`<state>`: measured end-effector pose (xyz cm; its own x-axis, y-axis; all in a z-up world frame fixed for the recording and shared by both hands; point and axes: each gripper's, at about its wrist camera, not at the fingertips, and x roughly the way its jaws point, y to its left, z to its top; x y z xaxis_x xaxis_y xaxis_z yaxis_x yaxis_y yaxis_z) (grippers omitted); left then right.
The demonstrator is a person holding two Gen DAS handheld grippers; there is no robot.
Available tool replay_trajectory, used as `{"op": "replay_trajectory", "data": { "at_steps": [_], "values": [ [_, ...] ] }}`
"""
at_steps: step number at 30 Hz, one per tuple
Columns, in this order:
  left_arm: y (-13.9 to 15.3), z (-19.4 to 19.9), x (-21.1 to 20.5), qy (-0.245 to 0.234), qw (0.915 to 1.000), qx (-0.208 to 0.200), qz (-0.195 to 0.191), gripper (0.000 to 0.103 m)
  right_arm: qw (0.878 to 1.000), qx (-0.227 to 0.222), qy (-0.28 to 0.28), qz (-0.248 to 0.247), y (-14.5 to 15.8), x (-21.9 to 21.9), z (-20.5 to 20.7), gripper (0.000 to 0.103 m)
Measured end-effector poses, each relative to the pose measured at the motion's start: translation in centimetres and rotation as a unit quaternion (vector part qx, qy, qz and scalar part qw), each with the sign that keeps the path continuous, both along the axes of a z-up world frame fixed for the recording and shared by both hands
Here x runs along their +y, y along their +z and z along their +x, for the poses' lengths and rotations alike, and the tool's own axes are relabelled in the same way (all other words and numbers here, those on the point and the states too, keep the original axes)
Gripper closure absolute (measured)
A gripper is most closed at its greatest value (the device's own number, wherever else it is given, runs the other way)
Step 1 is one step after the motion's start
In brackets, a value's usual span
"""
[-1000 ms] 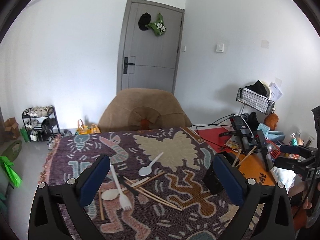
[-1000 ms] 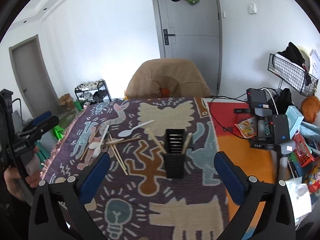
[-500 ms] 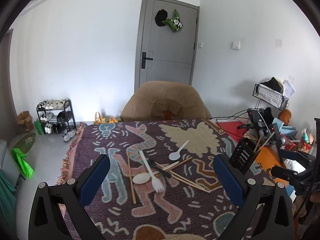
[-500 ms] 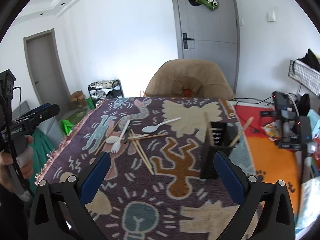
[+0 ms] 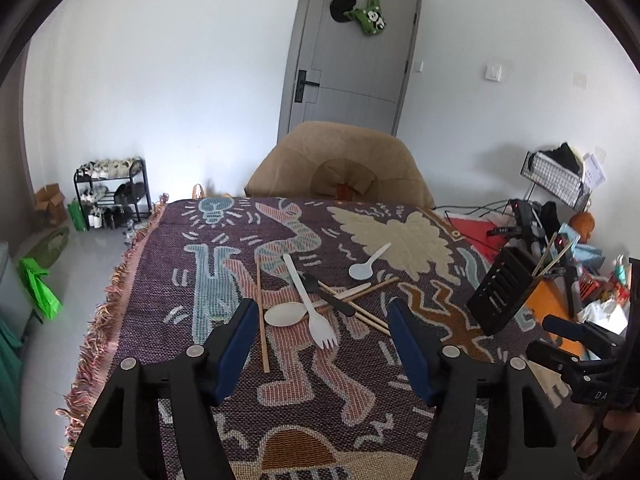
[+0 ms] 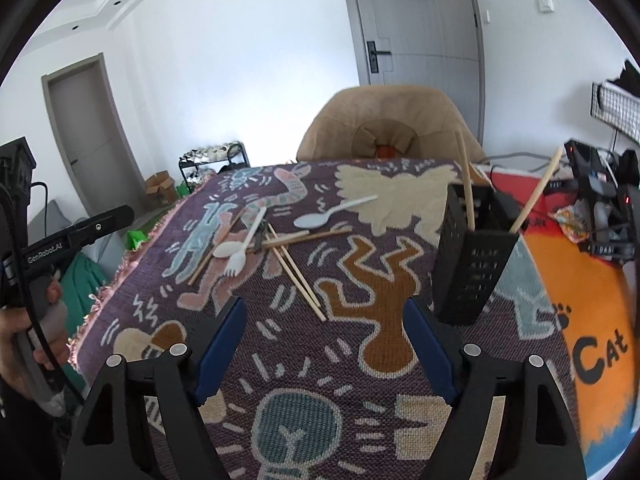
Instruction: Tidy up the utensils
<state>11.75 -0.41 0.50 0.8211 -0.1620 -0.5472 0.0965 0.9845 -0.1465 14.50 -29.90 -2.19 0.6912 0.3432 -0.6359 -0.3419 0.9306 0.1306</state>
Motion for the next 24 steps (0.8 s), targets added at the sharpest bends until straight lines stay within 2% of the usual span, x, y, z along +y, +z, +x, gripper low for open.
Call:
{"op": "replay_trajectory", "data": {
  "at_steps": [3,6,8,12,17,24],
  "values": [
    [-0.9,0.8,-1.2,-0.013,0.9996,0.007,0.022,0.043,1.0,0.016,-0.004,0.002,-1.3,-0.1,0.5,0.033],
    [-2.0,1.9,-2.7,-0.025,0.9976,0.022,0.061,0.048,0.999,0.034,-0.003,0.004,-2.8,-0.3,1.0,0.038],
    [-2.6,2.6,-3.5,-0.03,0.9958,0.028,0.082,0.049,0.999,0.039,-0.006,0.003,-3.4,-0.4,1.1,0.039],
    [-4.1,4.2,-5.0,-0.043,0.9906,0.042,0.123,0.059,0.999,0.046,-0.01,0.002,-4.4,-0.6,1.4,0.04],
    [-5.9,6.2,-6.8,-0.061,0.983,0.059,0.163,0.068,0.999,0.052,-0.012,-0.002,-5.2,-0.7,1.7,0.041],
    [-7.8,8.3,-8.8,-0.077,0.9702,0.069,0.219,0.069,0.998,0.061,-0.018,-0.003,-6.0,-1.1,2.0,0.041]
  ]
}}
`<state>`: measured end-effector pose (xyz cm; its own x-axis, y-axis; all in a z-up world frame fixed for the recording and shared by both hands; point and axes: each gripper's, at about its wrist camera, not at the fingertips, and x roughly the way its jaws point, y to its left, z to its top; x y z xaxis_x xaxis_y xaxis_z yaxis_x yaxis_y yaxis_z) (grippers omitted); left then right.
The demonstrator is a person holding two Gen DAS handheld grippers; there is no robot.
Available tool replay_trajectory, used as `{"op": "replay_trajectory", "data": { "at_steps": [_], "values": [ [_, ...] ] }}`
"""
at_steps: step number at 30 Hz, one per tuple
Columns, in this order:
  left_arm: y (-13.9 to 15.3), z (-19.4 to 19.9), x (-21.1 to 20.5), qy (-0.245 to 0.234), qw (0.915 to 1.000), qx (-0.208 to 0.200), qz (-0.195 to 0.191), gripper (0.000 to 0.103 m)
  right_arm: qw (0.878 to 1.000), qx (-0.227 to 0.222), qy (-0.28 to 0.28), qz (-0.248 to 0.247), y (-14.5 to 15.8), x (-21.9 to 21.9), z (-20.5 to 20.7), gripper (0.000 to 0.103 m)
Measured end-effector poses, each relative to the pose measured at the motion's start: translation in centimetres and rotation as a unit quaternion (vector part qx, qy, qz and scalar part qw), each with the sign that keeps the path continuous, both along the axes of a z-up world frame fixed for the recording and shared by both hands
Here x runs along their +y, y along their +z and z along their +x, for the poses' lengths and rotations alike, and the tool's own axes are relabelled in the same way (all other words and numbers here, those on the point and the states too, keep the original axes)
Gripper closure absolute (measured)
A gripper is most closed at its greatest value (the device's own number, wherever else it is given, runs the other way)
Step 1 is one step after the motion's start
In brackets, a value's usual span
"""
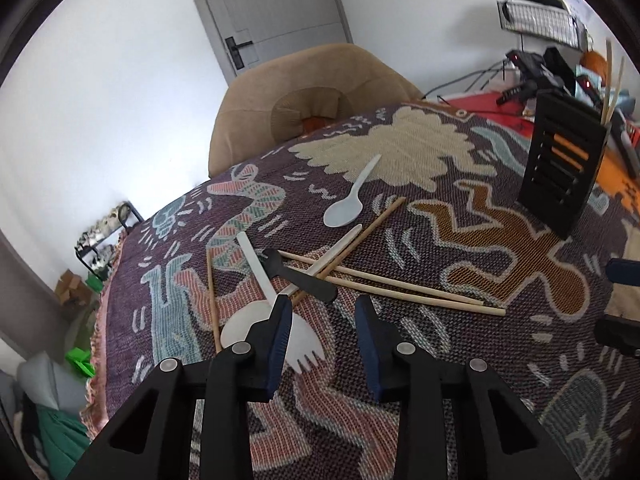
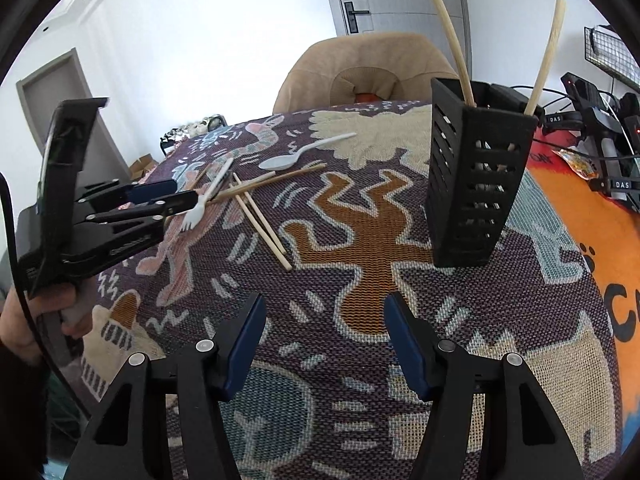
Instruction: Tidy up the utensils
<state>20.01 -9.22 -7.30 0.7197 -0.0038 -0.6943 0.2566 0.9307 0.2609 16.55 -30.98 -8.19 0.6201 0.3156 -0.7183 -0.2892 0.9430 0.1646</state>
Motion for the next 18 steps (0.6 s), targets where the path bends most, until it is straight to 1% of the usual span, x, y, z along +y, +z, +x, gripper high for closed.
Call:
{"op": "replay_trajectory", "data": {
  "at_steps": [3,5,8,10,11,15,18],
  "values": [
    [-1.0,1.0,-0.8,-0.007,0.9996,0.004,0.026,0.069,1.0,0.004,0.0,0.0,-0.3,0.0,0.2,0.041],
    [-1.6,1.6,-1.1,-0.007,0.9991,0.006,0.041,0.073,1.0,0.006,-0.002,-0.001,-0.4,0.1,0.2,0.041],
    [-2.5,2.5,-1.5,-0.006,0.9977,0.004,0.067,0.076,1.0,0.007,-0.003,0.0,-0.5,0.0,0.2,0.041],
    [-2.7,2.8,-1.5,-0.006,0.997,0.0,0.077,0.081,1.0,0.01,-0.005,0.0,-0.6,0.0,0.3,0.041],
    [-2.8,2.9,-1.5,-0.004,0.9967,-0.002,0.081,0.087,1.0,0.012,-0.006,-0.001,-0.6,0.0,0.3,0.041],
    [-2.6,2.9,-1.1,-0.003,0.9967,-0.015,0.079,0.091,1.0,0.013,-0.006,-0.001,-0.6,0.1,0.2,0.041],
    [-1.7,2.2,-0.9,-0.003,0.9968,-0.031,0.074,0.094,1.0,0.014,-0.005,0.0,-0.6,0.3,0.3,0.041]
  ]
}}
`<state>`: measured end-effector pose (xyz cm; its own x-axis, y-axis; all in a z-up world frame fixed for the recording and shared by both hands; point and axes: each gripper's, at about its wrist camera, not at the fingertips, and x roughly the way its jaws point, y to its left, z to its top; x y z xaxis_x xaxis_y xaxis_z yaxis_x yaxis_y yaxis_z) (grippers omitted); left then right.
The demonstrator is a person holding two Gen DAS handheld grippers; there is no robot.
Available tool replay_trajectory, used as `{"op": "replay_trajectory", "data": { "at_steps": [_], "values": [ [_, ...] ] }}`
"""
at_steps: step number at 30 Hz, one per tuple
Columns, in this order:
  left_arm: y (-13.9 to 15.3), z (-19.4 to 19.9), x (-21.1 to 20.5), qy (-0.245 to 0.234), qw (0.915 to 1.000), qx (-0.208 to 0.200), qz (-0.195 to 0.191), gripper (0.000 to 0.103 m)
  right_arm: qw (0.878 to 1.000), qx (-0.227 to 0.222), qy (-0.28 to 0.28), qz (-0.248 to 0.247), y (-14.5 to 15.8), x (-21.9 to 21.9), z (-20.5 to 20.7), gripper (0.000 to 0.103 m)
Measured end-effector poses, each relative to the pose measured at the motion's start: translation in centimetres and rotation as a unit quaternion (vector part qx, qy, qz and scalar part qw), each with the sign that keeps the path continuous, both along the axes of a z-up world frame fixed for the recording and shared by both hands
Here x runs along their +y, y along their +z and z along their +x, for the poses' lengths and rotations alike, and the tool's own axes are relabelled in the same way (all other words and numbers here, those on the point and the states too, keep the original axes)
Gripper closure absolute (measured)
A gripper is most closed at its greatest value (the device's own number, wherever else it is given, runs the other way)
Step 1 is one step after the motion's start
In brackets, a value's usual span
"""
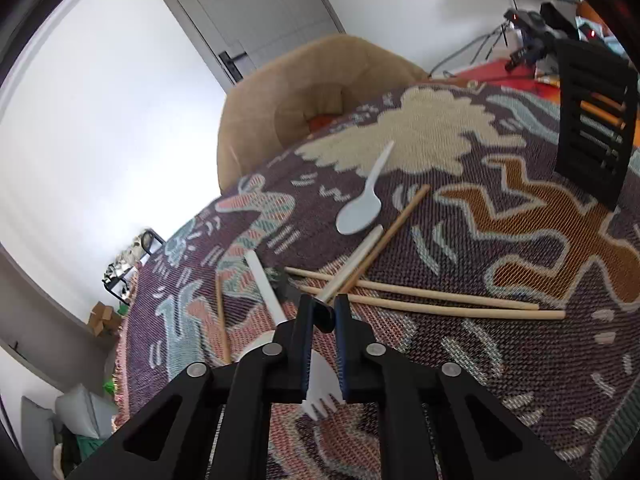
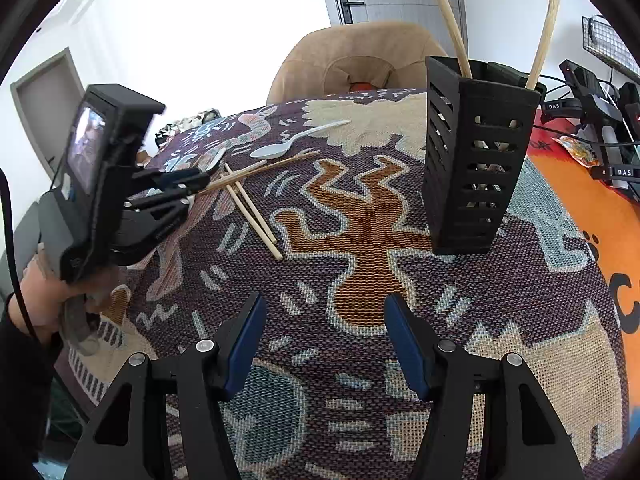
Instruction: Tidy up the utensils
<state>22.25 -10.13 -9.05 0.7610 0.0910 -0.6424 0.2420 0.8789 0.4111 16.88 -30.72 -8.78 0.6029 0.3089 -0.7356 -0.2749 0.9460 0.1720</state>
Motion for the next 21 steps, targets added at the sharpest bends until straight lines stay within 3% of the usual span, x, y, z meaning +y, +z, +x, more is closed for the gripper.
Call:
{"op": "replay_trajectory", "data": {
  "at_steps": [3,14,21],
  "values": [
    [1.5,-0.7,0.8,0.003,0.9996,-0.008,-0.025,0.101,1.0,-0.002,0.001,0.0,0.1,0.1,0.0,0.041],
    [6.3,-3.8,4.3,0.008,0.9909,-0.027,-0.132,0.101,0.999,0.007,0.034,0.005,-0.3,1.5,0.3,0.051],
    [7.8,-5.8,6.5,0.011,0.9823,-0.026,-0.185,0.101,0.998,0.016,0.063,-0.016,-0.6,4.0,1.5,0.055]
  ]
}}
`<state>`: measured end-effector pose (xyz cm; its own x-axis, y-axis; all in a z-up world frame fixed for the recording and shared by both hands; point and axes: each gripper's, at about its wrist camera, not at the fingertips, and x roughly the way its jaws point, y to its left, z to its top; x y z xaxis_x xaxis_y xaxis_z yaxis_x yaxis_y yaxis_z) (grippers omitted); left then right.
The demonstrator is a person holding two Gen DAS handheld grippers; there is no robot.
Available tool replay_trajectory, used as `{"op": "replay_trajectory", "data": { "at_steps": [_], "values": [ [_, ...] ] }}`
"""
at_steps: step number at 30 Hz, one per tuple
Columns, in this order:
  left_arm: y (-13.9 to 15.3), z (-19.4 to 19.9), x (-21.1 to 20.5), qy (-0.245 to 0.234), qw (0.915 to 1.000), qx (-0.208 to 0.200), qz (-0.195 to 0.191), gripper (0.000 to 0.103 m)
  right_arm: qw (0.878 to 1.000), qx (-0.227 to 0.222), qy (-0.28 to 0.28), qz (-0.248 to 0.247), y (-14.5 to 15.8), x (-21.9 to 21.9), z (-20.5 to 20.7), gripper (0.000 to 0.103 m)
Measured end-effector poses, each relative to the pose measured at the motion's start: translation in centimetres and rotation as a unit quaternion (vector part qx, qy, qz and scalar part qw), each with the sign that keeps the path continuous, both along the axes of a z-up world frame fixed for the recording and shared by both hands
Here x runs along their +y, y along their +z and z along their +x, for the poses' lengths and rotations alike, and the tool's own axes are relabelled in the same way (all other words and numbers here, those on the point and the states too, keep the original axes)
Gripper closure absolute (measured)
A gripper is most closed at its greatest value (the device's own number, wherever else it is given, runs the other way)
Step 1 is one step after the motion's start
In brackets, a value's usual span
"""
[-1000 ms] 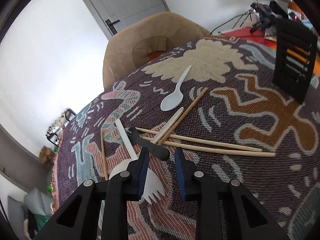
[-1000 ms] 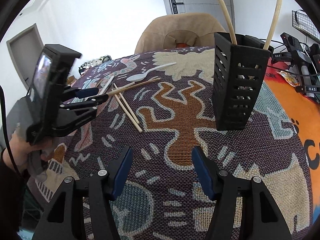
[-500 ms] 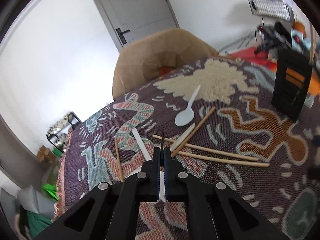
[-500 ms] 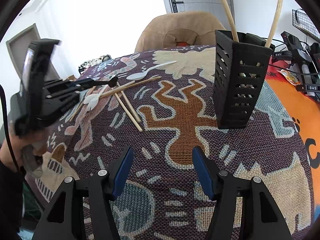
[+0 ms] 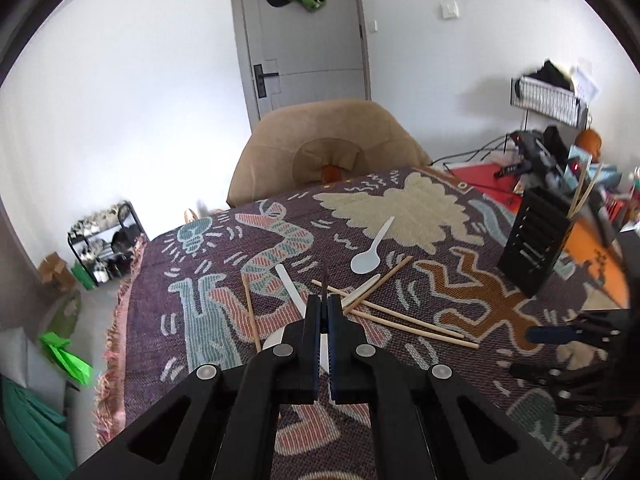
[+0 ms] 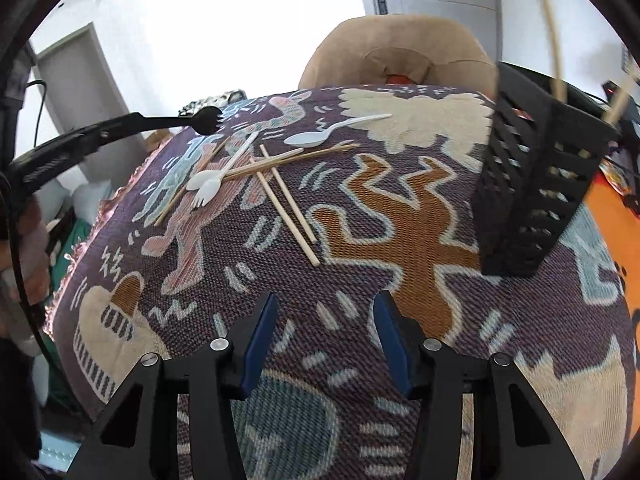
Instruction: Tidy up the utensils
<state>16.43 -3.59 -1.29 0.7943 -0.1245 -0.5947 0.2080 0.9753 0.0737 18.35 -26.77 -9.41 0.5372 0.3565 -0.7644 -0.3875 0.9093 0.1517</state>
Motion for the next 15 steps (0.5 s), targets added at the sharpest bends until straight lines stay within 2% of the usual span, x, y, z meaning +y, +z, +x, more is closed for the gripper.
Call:
{"op": "replay_trajectory", "data": {
  "at_steps": [4,13,15],
  "values": [
    [0.4,-0.9,1.3,0.006,0.9999,-0.001,-0.015,0.101,1.0,0.007,0.01,-0.007,-0.4,0.8,1.2,0.057],
    [0.7,-2.6,3.9,0.027,0.9988,-0.006,-0.039,0.101,0.999,0.021,0.026,-0.041,-1.7,2.7,3.8,0.07],
    [0.7,-2.8,4.3,0.029,0.9986,-0.006,-0.044,0.101,0.998,0.011,0.028,-0.052,-1.8,3.2,3.9,0.072]
  ]
}}
